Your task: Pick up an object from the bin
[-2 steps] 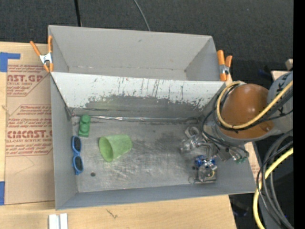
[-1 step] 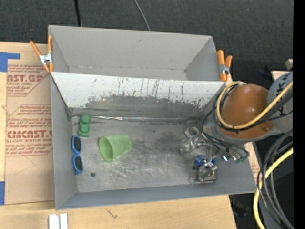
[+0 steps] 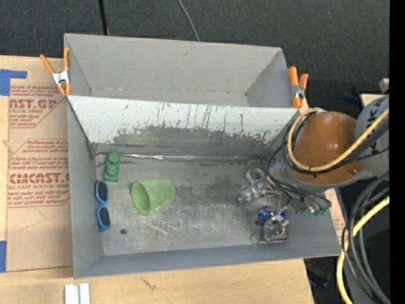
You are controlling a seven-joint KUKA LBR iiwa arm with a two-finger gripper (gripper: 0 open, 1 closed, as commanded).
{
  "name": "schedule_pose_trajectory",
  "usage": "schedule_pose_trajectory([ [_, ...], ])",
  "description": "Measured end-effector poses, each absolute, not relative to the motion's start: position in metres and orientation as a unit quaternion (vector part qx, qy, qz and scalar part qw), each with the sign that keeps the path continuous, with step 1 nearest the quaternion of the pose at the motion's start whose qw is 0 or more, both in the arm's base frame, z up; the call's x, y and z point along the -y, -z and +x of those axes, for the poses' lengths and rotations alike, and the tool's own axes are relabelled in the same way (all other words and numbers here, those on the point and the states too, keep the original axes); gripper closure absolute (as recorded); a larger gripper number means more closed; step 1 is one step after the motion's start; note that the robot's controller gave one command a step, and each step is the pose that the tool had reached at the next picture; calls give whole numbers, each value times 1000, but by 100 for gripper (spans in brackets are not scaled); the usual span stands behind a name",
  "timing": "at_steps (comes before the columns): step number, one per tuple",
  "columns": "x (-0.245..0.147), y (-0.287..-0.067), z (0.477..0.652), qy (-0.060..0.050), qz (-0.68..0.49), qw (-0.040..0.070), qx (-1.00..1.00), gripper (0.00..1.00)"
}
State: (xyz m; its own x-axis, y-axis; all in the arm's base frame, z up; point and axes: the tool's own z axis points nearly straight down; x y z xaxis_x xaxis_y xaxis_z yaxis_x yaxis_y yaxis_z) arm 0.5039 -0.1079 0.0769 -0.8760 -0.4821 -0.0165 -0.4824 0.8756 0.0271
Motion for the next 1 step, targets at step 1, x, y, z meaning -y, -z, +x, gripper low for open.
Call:
schedule_pose_trajectory([
  [1,107,-77,504,-16,-260,5,-966,0],
])
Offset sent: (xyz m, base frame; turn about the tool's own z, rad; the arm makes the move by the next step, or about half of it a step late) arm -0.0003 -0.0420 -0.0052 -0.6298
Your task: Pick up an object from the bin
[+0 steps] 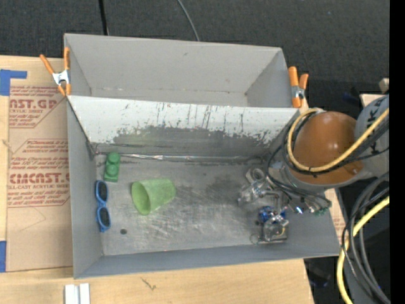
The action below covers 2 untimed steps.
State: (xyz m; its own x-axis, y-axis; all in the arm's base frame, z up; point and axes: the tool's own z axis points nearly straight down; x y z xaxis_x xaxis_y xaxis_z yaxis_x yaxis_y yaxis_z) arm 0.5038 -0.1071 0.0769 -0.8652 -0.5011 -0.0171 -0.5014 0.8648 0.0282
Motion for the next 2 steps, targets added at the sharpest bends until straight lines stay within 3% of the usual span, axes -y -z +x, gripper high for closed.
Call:
schedule_pose_trajectory([
  [1,137,-104,540,-6,-41,-1,-999,0],
  [2,123,-76,528,-15,-126,5,-992,0],
])
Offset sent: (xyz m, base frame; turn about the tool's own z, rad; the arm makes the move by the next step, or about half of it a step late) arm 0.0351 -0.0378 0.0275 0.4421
